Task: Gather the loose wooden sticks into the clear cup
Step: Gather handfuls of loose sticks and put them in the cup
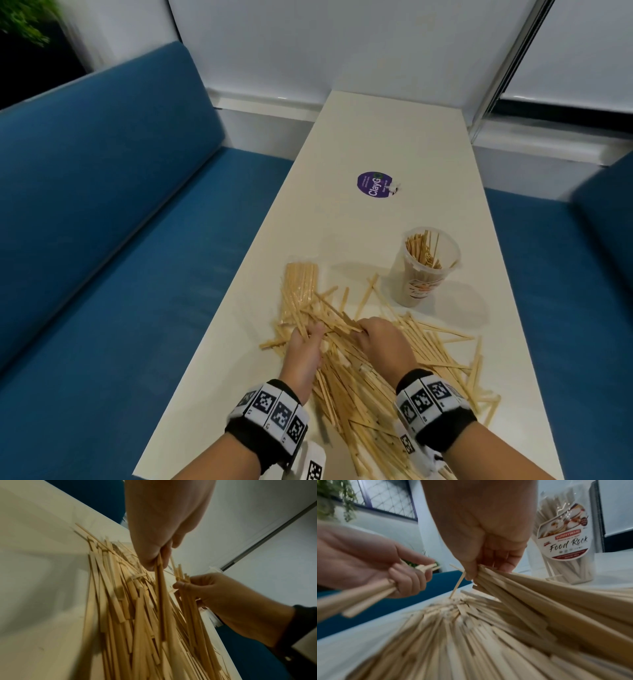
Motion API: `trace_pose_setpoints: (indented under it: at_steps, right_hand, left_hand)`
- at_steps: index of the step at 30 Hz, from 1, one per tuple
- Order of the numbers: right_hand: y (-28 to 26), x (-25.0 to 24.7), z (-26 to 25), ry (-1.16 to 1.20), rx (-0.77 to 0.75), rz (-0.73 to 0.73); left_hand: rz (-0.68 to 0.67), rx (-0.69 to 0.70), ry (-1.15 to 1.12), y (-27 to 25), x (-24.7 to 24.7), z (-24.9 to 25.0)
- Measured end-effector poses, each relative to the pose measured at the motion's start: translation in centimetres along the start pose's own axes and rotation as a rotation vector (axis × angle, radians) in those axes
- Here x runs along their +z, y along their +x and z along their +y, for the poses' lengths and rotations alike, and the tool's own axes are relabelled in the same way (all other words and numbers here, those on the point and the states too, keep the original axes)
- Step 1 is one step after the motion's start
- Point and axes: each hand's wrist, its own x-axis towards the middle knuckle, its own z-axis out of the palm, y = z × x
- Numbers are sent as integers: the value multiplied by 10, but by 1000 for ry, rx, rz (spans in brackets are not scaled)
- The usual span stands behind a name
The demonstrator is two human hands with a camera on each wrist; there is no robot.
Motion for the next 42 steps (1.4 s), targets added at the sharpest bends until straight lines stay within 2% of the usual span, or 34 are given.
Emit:
trace_pose_setpoints:
  at_steps: [4,9,14,21,26,32,37,42]
  right_hand:
    - [-6,-18,-11,230,34,62]
    - [-11,-52,-16,485,123,168]
    - [-8,-77,-12,717,182,194]
    - [-13,-74,-17,1037,211,190]
    - [-18,-69,-23,1044,159,266]
    - [-23,-61,-31,1038,124,372]
    - [-27,-54,-34,962,82,367]
    - [-35,-50,-27,820,83,374]
  left_hand:
    - [-45,46,55,-3,6,4]
    - [-223,95,145,-9,11,9]
    - [-356,154,281,-8,22,14]
    - [-501,175,308,-17,40,23]
    - [-515,173,291,-20,40,24]
    - [-475,161,379,-32,47,28]
    - [-432,217,406,-40,50,29]
    - [-381,160,304,-38,50,30]
